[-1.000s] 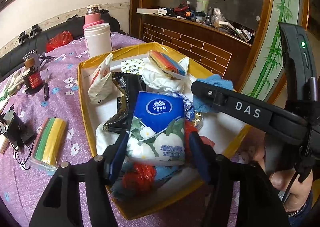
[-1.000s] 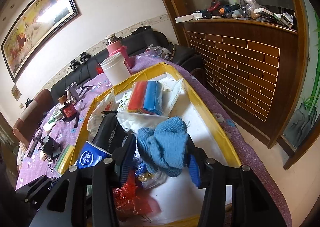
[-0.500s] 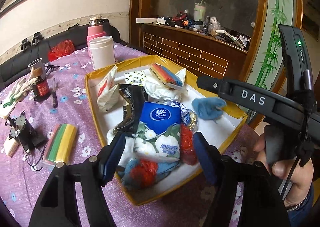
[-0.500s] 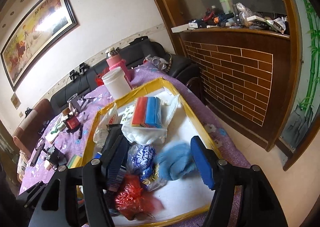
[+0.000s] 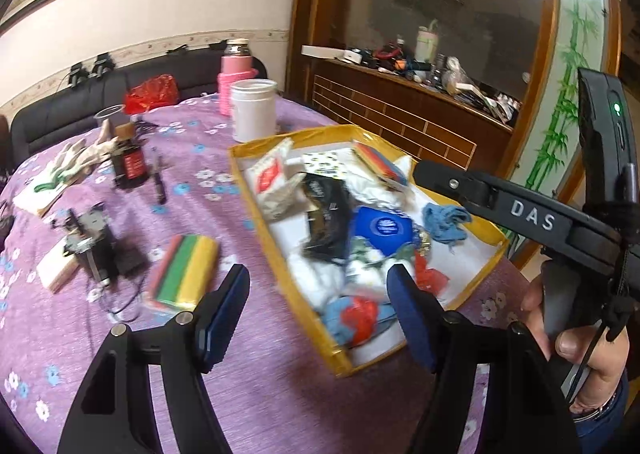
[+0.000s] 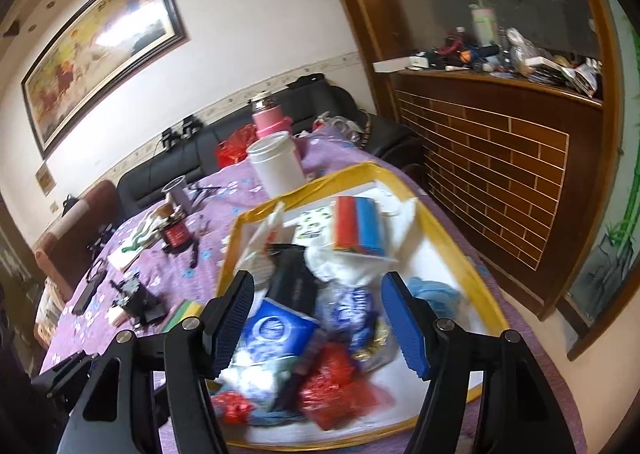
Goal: Organize soft objects
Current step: 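Withdraw both open tools from the tray toward the table, then grasp the striped sponge bag with the right tool while the left grasps the white tissue pack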
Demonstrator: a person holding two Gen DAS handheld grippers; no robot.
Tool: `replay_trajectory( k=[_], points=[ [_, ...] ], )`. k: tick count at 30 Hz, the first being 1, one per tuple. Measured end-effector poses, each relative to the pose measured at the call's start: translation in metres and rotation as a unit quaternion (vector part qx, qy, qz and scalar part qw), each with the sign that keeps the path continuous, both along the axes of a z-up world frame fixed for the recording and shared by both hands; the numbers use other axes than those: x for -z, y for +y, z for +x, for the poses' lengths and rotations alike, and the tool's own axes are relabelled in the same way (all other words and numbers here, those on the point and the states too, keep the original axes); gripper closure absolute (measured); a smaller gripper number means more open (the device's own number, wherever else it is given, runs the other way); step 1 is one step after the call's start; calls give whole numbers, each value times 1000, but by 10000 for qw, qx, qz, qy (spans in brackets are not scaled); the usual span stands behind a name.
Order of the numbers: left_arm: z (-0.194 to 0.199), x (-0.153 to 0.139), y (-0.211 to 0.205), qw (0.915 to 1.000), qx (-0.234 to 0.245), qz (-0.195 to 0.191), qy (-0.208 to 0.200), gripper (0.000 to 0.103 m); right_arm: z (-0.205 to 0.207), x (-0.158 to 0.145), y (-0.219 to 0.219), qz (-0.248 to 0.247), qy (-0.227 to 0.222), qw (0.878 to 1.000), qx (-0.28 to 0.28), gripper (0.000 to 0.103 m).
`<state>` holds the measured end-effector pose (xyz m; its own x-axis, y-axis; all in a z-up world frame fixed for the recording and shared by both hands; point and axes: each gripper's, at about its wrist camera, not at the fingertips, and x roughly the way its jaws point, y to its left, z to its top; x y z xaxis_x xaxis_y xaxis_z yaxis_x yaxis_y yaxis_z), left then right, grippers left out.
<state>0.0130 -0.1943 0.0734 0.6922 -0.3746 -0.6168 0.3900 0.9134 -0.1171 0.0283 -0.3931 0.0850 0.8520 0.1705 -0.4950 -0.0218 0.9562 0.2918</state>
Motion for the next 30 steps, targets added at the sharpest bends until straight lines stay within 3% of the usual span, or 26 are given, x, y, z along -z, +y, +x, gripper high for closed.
replay_trajectory(
  k=[9,17,24,30],
  points=[
    [-10,1,64,9989,-456,-96,48,31,0,-2,47,-181,59,9989,-420,33],
    [-21,17,147,9930,-1130,-118,311,31,7,6,105,-172,372,9928,-1130,32],
    [-22,39,208,9777,-2055,-51,430,30,31,26,174,-328,1023,9811,-1608,30],
    [-21,50,229,9745,-2094,-496,634,30,70,53,205,-332,1762,9742,-1372,30]
  ],
)
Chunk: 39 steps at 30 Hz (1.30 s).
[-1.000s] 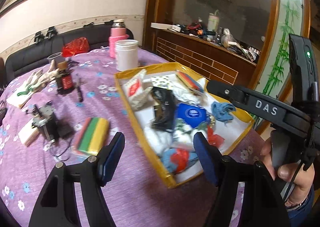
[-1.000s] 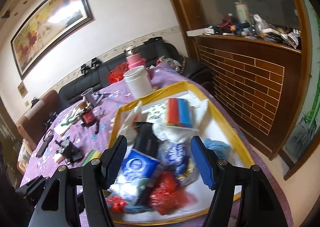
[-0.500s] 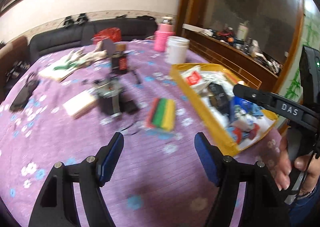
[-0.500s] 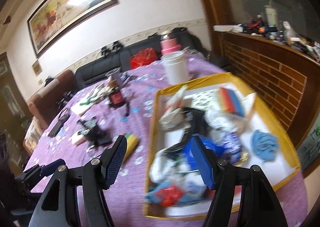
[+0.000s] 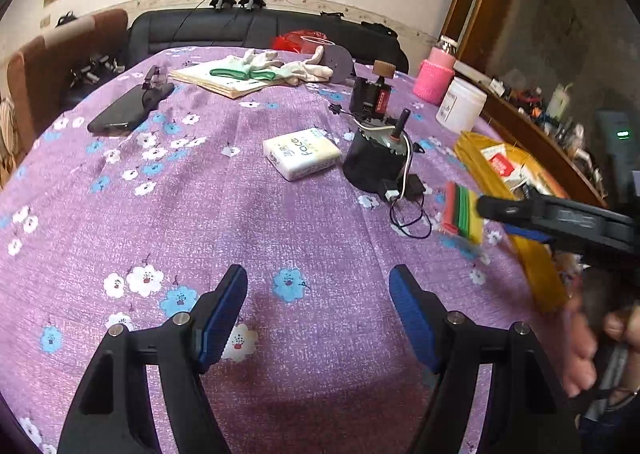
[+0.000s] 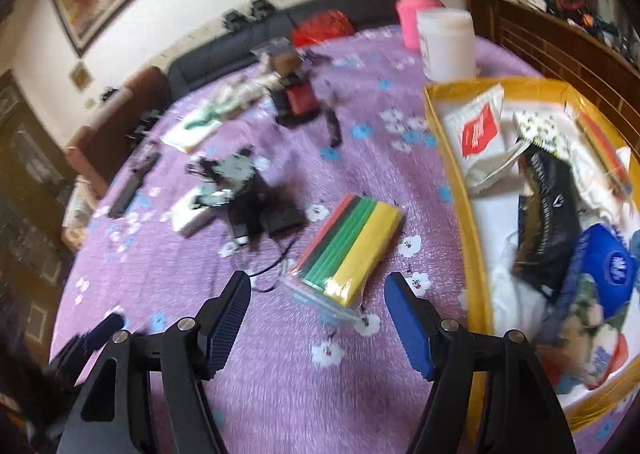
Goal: Organize soft objects
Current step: 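Grasp the striped sponge bag with the right tool while the left grasps the white tissue pack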
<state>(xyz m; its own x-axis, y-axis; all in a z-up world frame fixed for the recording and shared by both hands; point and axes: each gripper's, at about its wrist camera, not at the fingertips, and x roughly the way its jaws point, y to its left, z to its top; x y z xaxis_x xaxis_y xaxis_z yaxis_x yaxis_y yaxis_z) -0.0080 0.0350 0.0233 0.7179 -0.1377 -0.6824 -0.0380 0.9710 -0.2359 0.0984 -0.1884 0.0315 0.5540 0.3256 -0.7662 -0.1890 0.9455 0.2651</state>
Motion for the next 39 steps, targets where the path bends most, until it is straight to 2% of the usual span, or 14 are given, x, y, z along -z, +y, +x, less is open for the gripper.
replay_trajectory(
  k=[5,8,12,13,14,15,18,21,26,27,28,30,35,39],
  points=[
    [0,1,9,9994,-7,-355,-46,30,27,17,13,-541,288,9976,310,30],
    [-2,1,10,9989,12,-451,-79,30,40,24,13,-661,390,9960,450,30],
    [-1,1,9,9989,74,-463,-70,30,50,27,16,-815,249,9953,457,30],
    [0,2,9,9988,83,-471,-57,30,50,26,17,-824,171,9956,416,32],
    [0,2,9,9988,85,-477,-41,30,49,26,18,-826,108,9959,364,45],
    [1,2,9,9988,82,-486,-23,30,48,26,19,-872,39,9957,302,52],
    [3,5,10,9986,51,-521,41,30,46,26,21,-759,-140,9970,110,59],
    [5,7,12,9986,-28,-513,101,30,40,23,19,-433,-544,9976,-22,60],
    [16,4,10,9990,52,-216,390,30,34,10,7,-101,-1031,9945,-146,60],
    [21,1,11,9986,135,-166,482,28,33,9,6,-38,-1043,9944,-142,60],
    [28,-1,11,9977,283,-112,602,21,34,8,4,74,-1008,9947,-168,60],
    [42,-7,12,9953,578,65,768,18,33,8,3,202,-952,9950,-215,60],
    [85,-16,21,9889,893,1024,601,15,30,2,2,363,-1011,9939,-246,60],
    [116,-5,17,9750,1442,1569,631,15,32,4,-1,427,-916,9946,-234,60]
  ],
)
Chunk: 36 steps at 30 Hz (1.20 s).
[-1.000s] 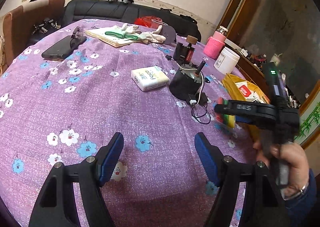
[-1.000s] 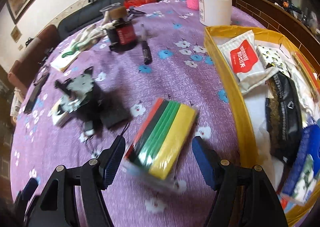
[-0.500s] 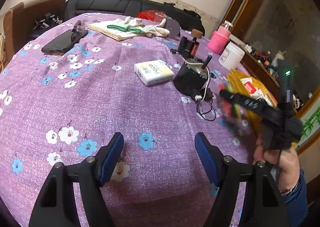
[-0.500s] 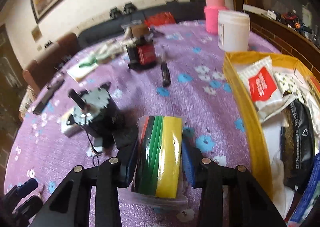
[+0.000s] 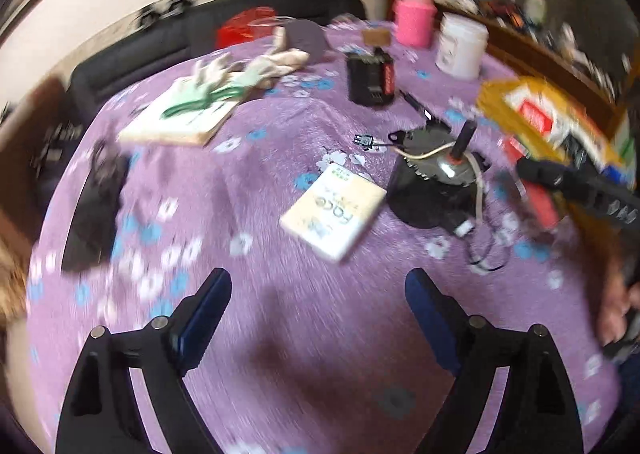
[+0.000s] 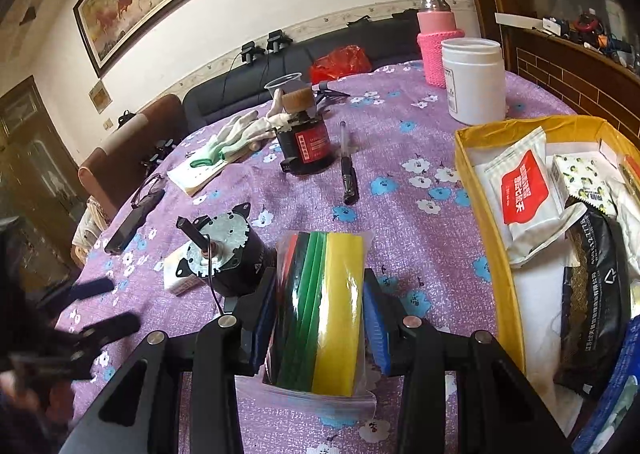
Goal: Organize soft objects
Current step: 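Grasp the striped sponge bag with the right tool while the left grasps the white tissue pack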
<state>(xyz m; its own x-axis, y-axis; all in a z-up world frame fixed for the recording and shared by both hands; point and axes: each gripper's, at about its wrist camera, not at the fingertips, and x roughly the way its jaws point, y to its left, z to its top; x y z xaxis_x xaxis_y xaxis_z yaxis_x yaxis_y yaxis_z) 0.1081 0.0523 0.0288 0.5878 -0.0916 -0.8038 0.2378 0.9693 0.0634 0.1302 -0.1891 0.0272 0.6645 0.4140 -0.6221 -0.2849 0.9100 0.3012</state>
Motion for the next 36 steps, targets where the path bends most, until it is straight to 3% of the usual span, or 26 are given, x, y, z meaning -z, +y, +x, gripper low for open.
replay_trajectory(
  k=[5,9,13,18,20,22,29,36],
  points=[
    [23,8,-11,9977,459,499,-50,15,5,4,-3,124,158,9998,16,60],
    [39,13,-19,9957,813,438,110,15,7,5,-4,176,236,9996,0,60],
    [53,19,-19,9957,821,386,187,15,7,4,-4,207,235,9995,-18,60],
    [63,21,-12,9988,488,-60,68,18,8,4,-3,235,236,9994,-53,60],
    [65,26,-14,9994,322,-59,138,43,8,3,-4,247,241,9994,-55,60],
    [63,26,-13,9996,191,-175,146,57,8,3,-4,262,243,9993,-57,59],
    [27,24,-11,9985,-394,-272,252,58,5,2,-4,281,224,9993,-89,59],
    [-36,23,-7,9903,-1220,-523,414,58,-1,3,11,84,277,9987,-431,59]
  ],
)
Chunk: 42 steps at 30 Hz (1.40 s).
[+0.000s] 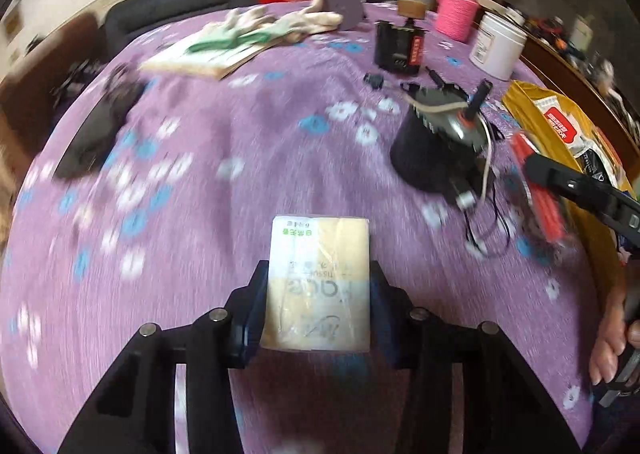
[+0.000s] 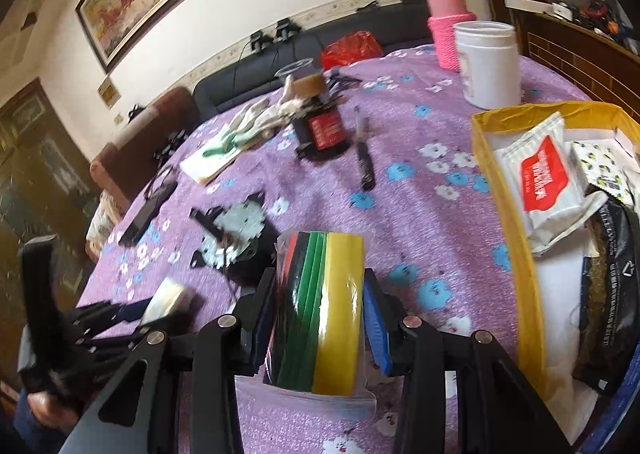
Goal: Organize soft objects
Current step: 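Grasp the striped sponge bag with the right tool while the left grasps the white tissue pack, then carry the striped sponge bag and white tissue pack over the tray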
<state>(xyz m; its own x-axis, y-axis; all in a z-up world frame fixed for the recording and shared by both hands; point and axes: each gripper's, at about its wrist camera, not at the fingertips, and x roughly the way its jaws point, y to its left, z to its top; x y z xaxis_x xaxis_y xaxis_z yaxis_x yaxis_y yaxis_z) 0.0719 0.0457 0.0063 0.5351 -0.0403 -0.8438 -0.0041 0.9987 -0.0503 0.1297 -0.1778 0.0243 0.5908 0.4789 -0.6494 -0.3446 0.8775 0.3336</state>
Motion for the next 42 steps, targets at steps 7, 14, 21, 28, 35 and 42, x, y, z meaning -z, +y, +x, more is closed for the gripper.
replay_trajectory(
  k=[7,14,21,28,35,42],
  points=[
    [-25,2,-6,9988,-411,-10,-281,58,-27,0,36,-309,-38,9946,-991,59],
    [-27,5,-15,9981,-370,205,-452,52,-49,20,81,-1185,-22,9775,-1745,59],
    [-27,6,-16,9977,-342,245,-539,50,-48,23,86,-1475,-158,9727,-1782,57],
    [-27,7,-18,9978,-298,269,-535,42,-53,24,83,-1853,-252,9660,-1786,47],
    [-29,4,-12,9969,-455,222,-603,59,-53,24,77,-1817,-232,9686,-1681,59],
    [-34,-6,-11,9939,-528,184,-952,59,-51,9,65,-1321,-432,9794,-1463,60]
  ],
)
